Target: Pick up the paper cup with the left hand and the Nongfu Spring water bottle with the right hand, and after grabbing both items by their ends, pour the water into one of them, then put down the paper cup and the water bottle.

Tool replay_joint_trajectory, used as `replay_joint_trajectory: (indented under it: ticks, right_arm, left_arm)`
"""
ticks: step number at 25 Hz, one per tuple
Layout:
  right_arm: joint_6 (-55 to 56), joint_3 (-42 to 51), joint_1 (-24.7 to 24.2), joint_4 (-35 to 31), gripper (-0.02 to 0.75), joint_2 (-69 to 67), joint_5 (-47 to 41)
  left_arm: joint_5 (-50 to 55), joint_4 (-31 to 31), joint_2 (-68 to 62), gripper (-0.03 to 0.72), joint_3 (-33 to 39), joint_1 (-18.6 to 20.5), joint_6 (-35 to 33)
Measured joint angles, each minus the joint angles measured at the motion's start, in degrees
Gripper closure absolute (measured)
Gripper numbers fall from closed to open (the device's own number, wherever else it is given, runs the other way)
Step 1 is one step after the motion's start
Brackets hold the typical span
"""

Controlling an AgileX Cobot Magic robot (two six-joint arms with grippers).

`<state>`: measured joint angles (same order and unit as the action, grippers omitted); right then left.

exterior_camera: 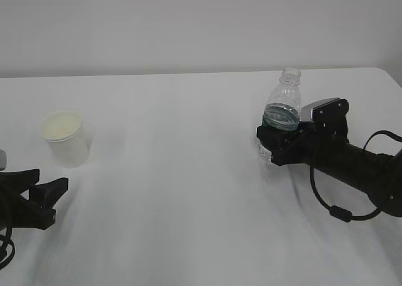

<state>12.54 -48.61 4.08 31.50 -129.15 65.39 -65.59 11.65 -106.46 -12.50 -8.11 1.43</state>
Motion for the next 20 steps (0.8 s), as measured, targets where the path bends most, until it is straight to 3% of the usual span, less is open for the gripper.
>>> replay_joint_trajectory:
  ticks: [20]
  right_arm:
    - [0.1,4.0,0.0,4.3,0.311,7.6,-1.3]
  left_arm:
    - [0.0,0.9,0.0,0.257,0.0,0.0,0.0]
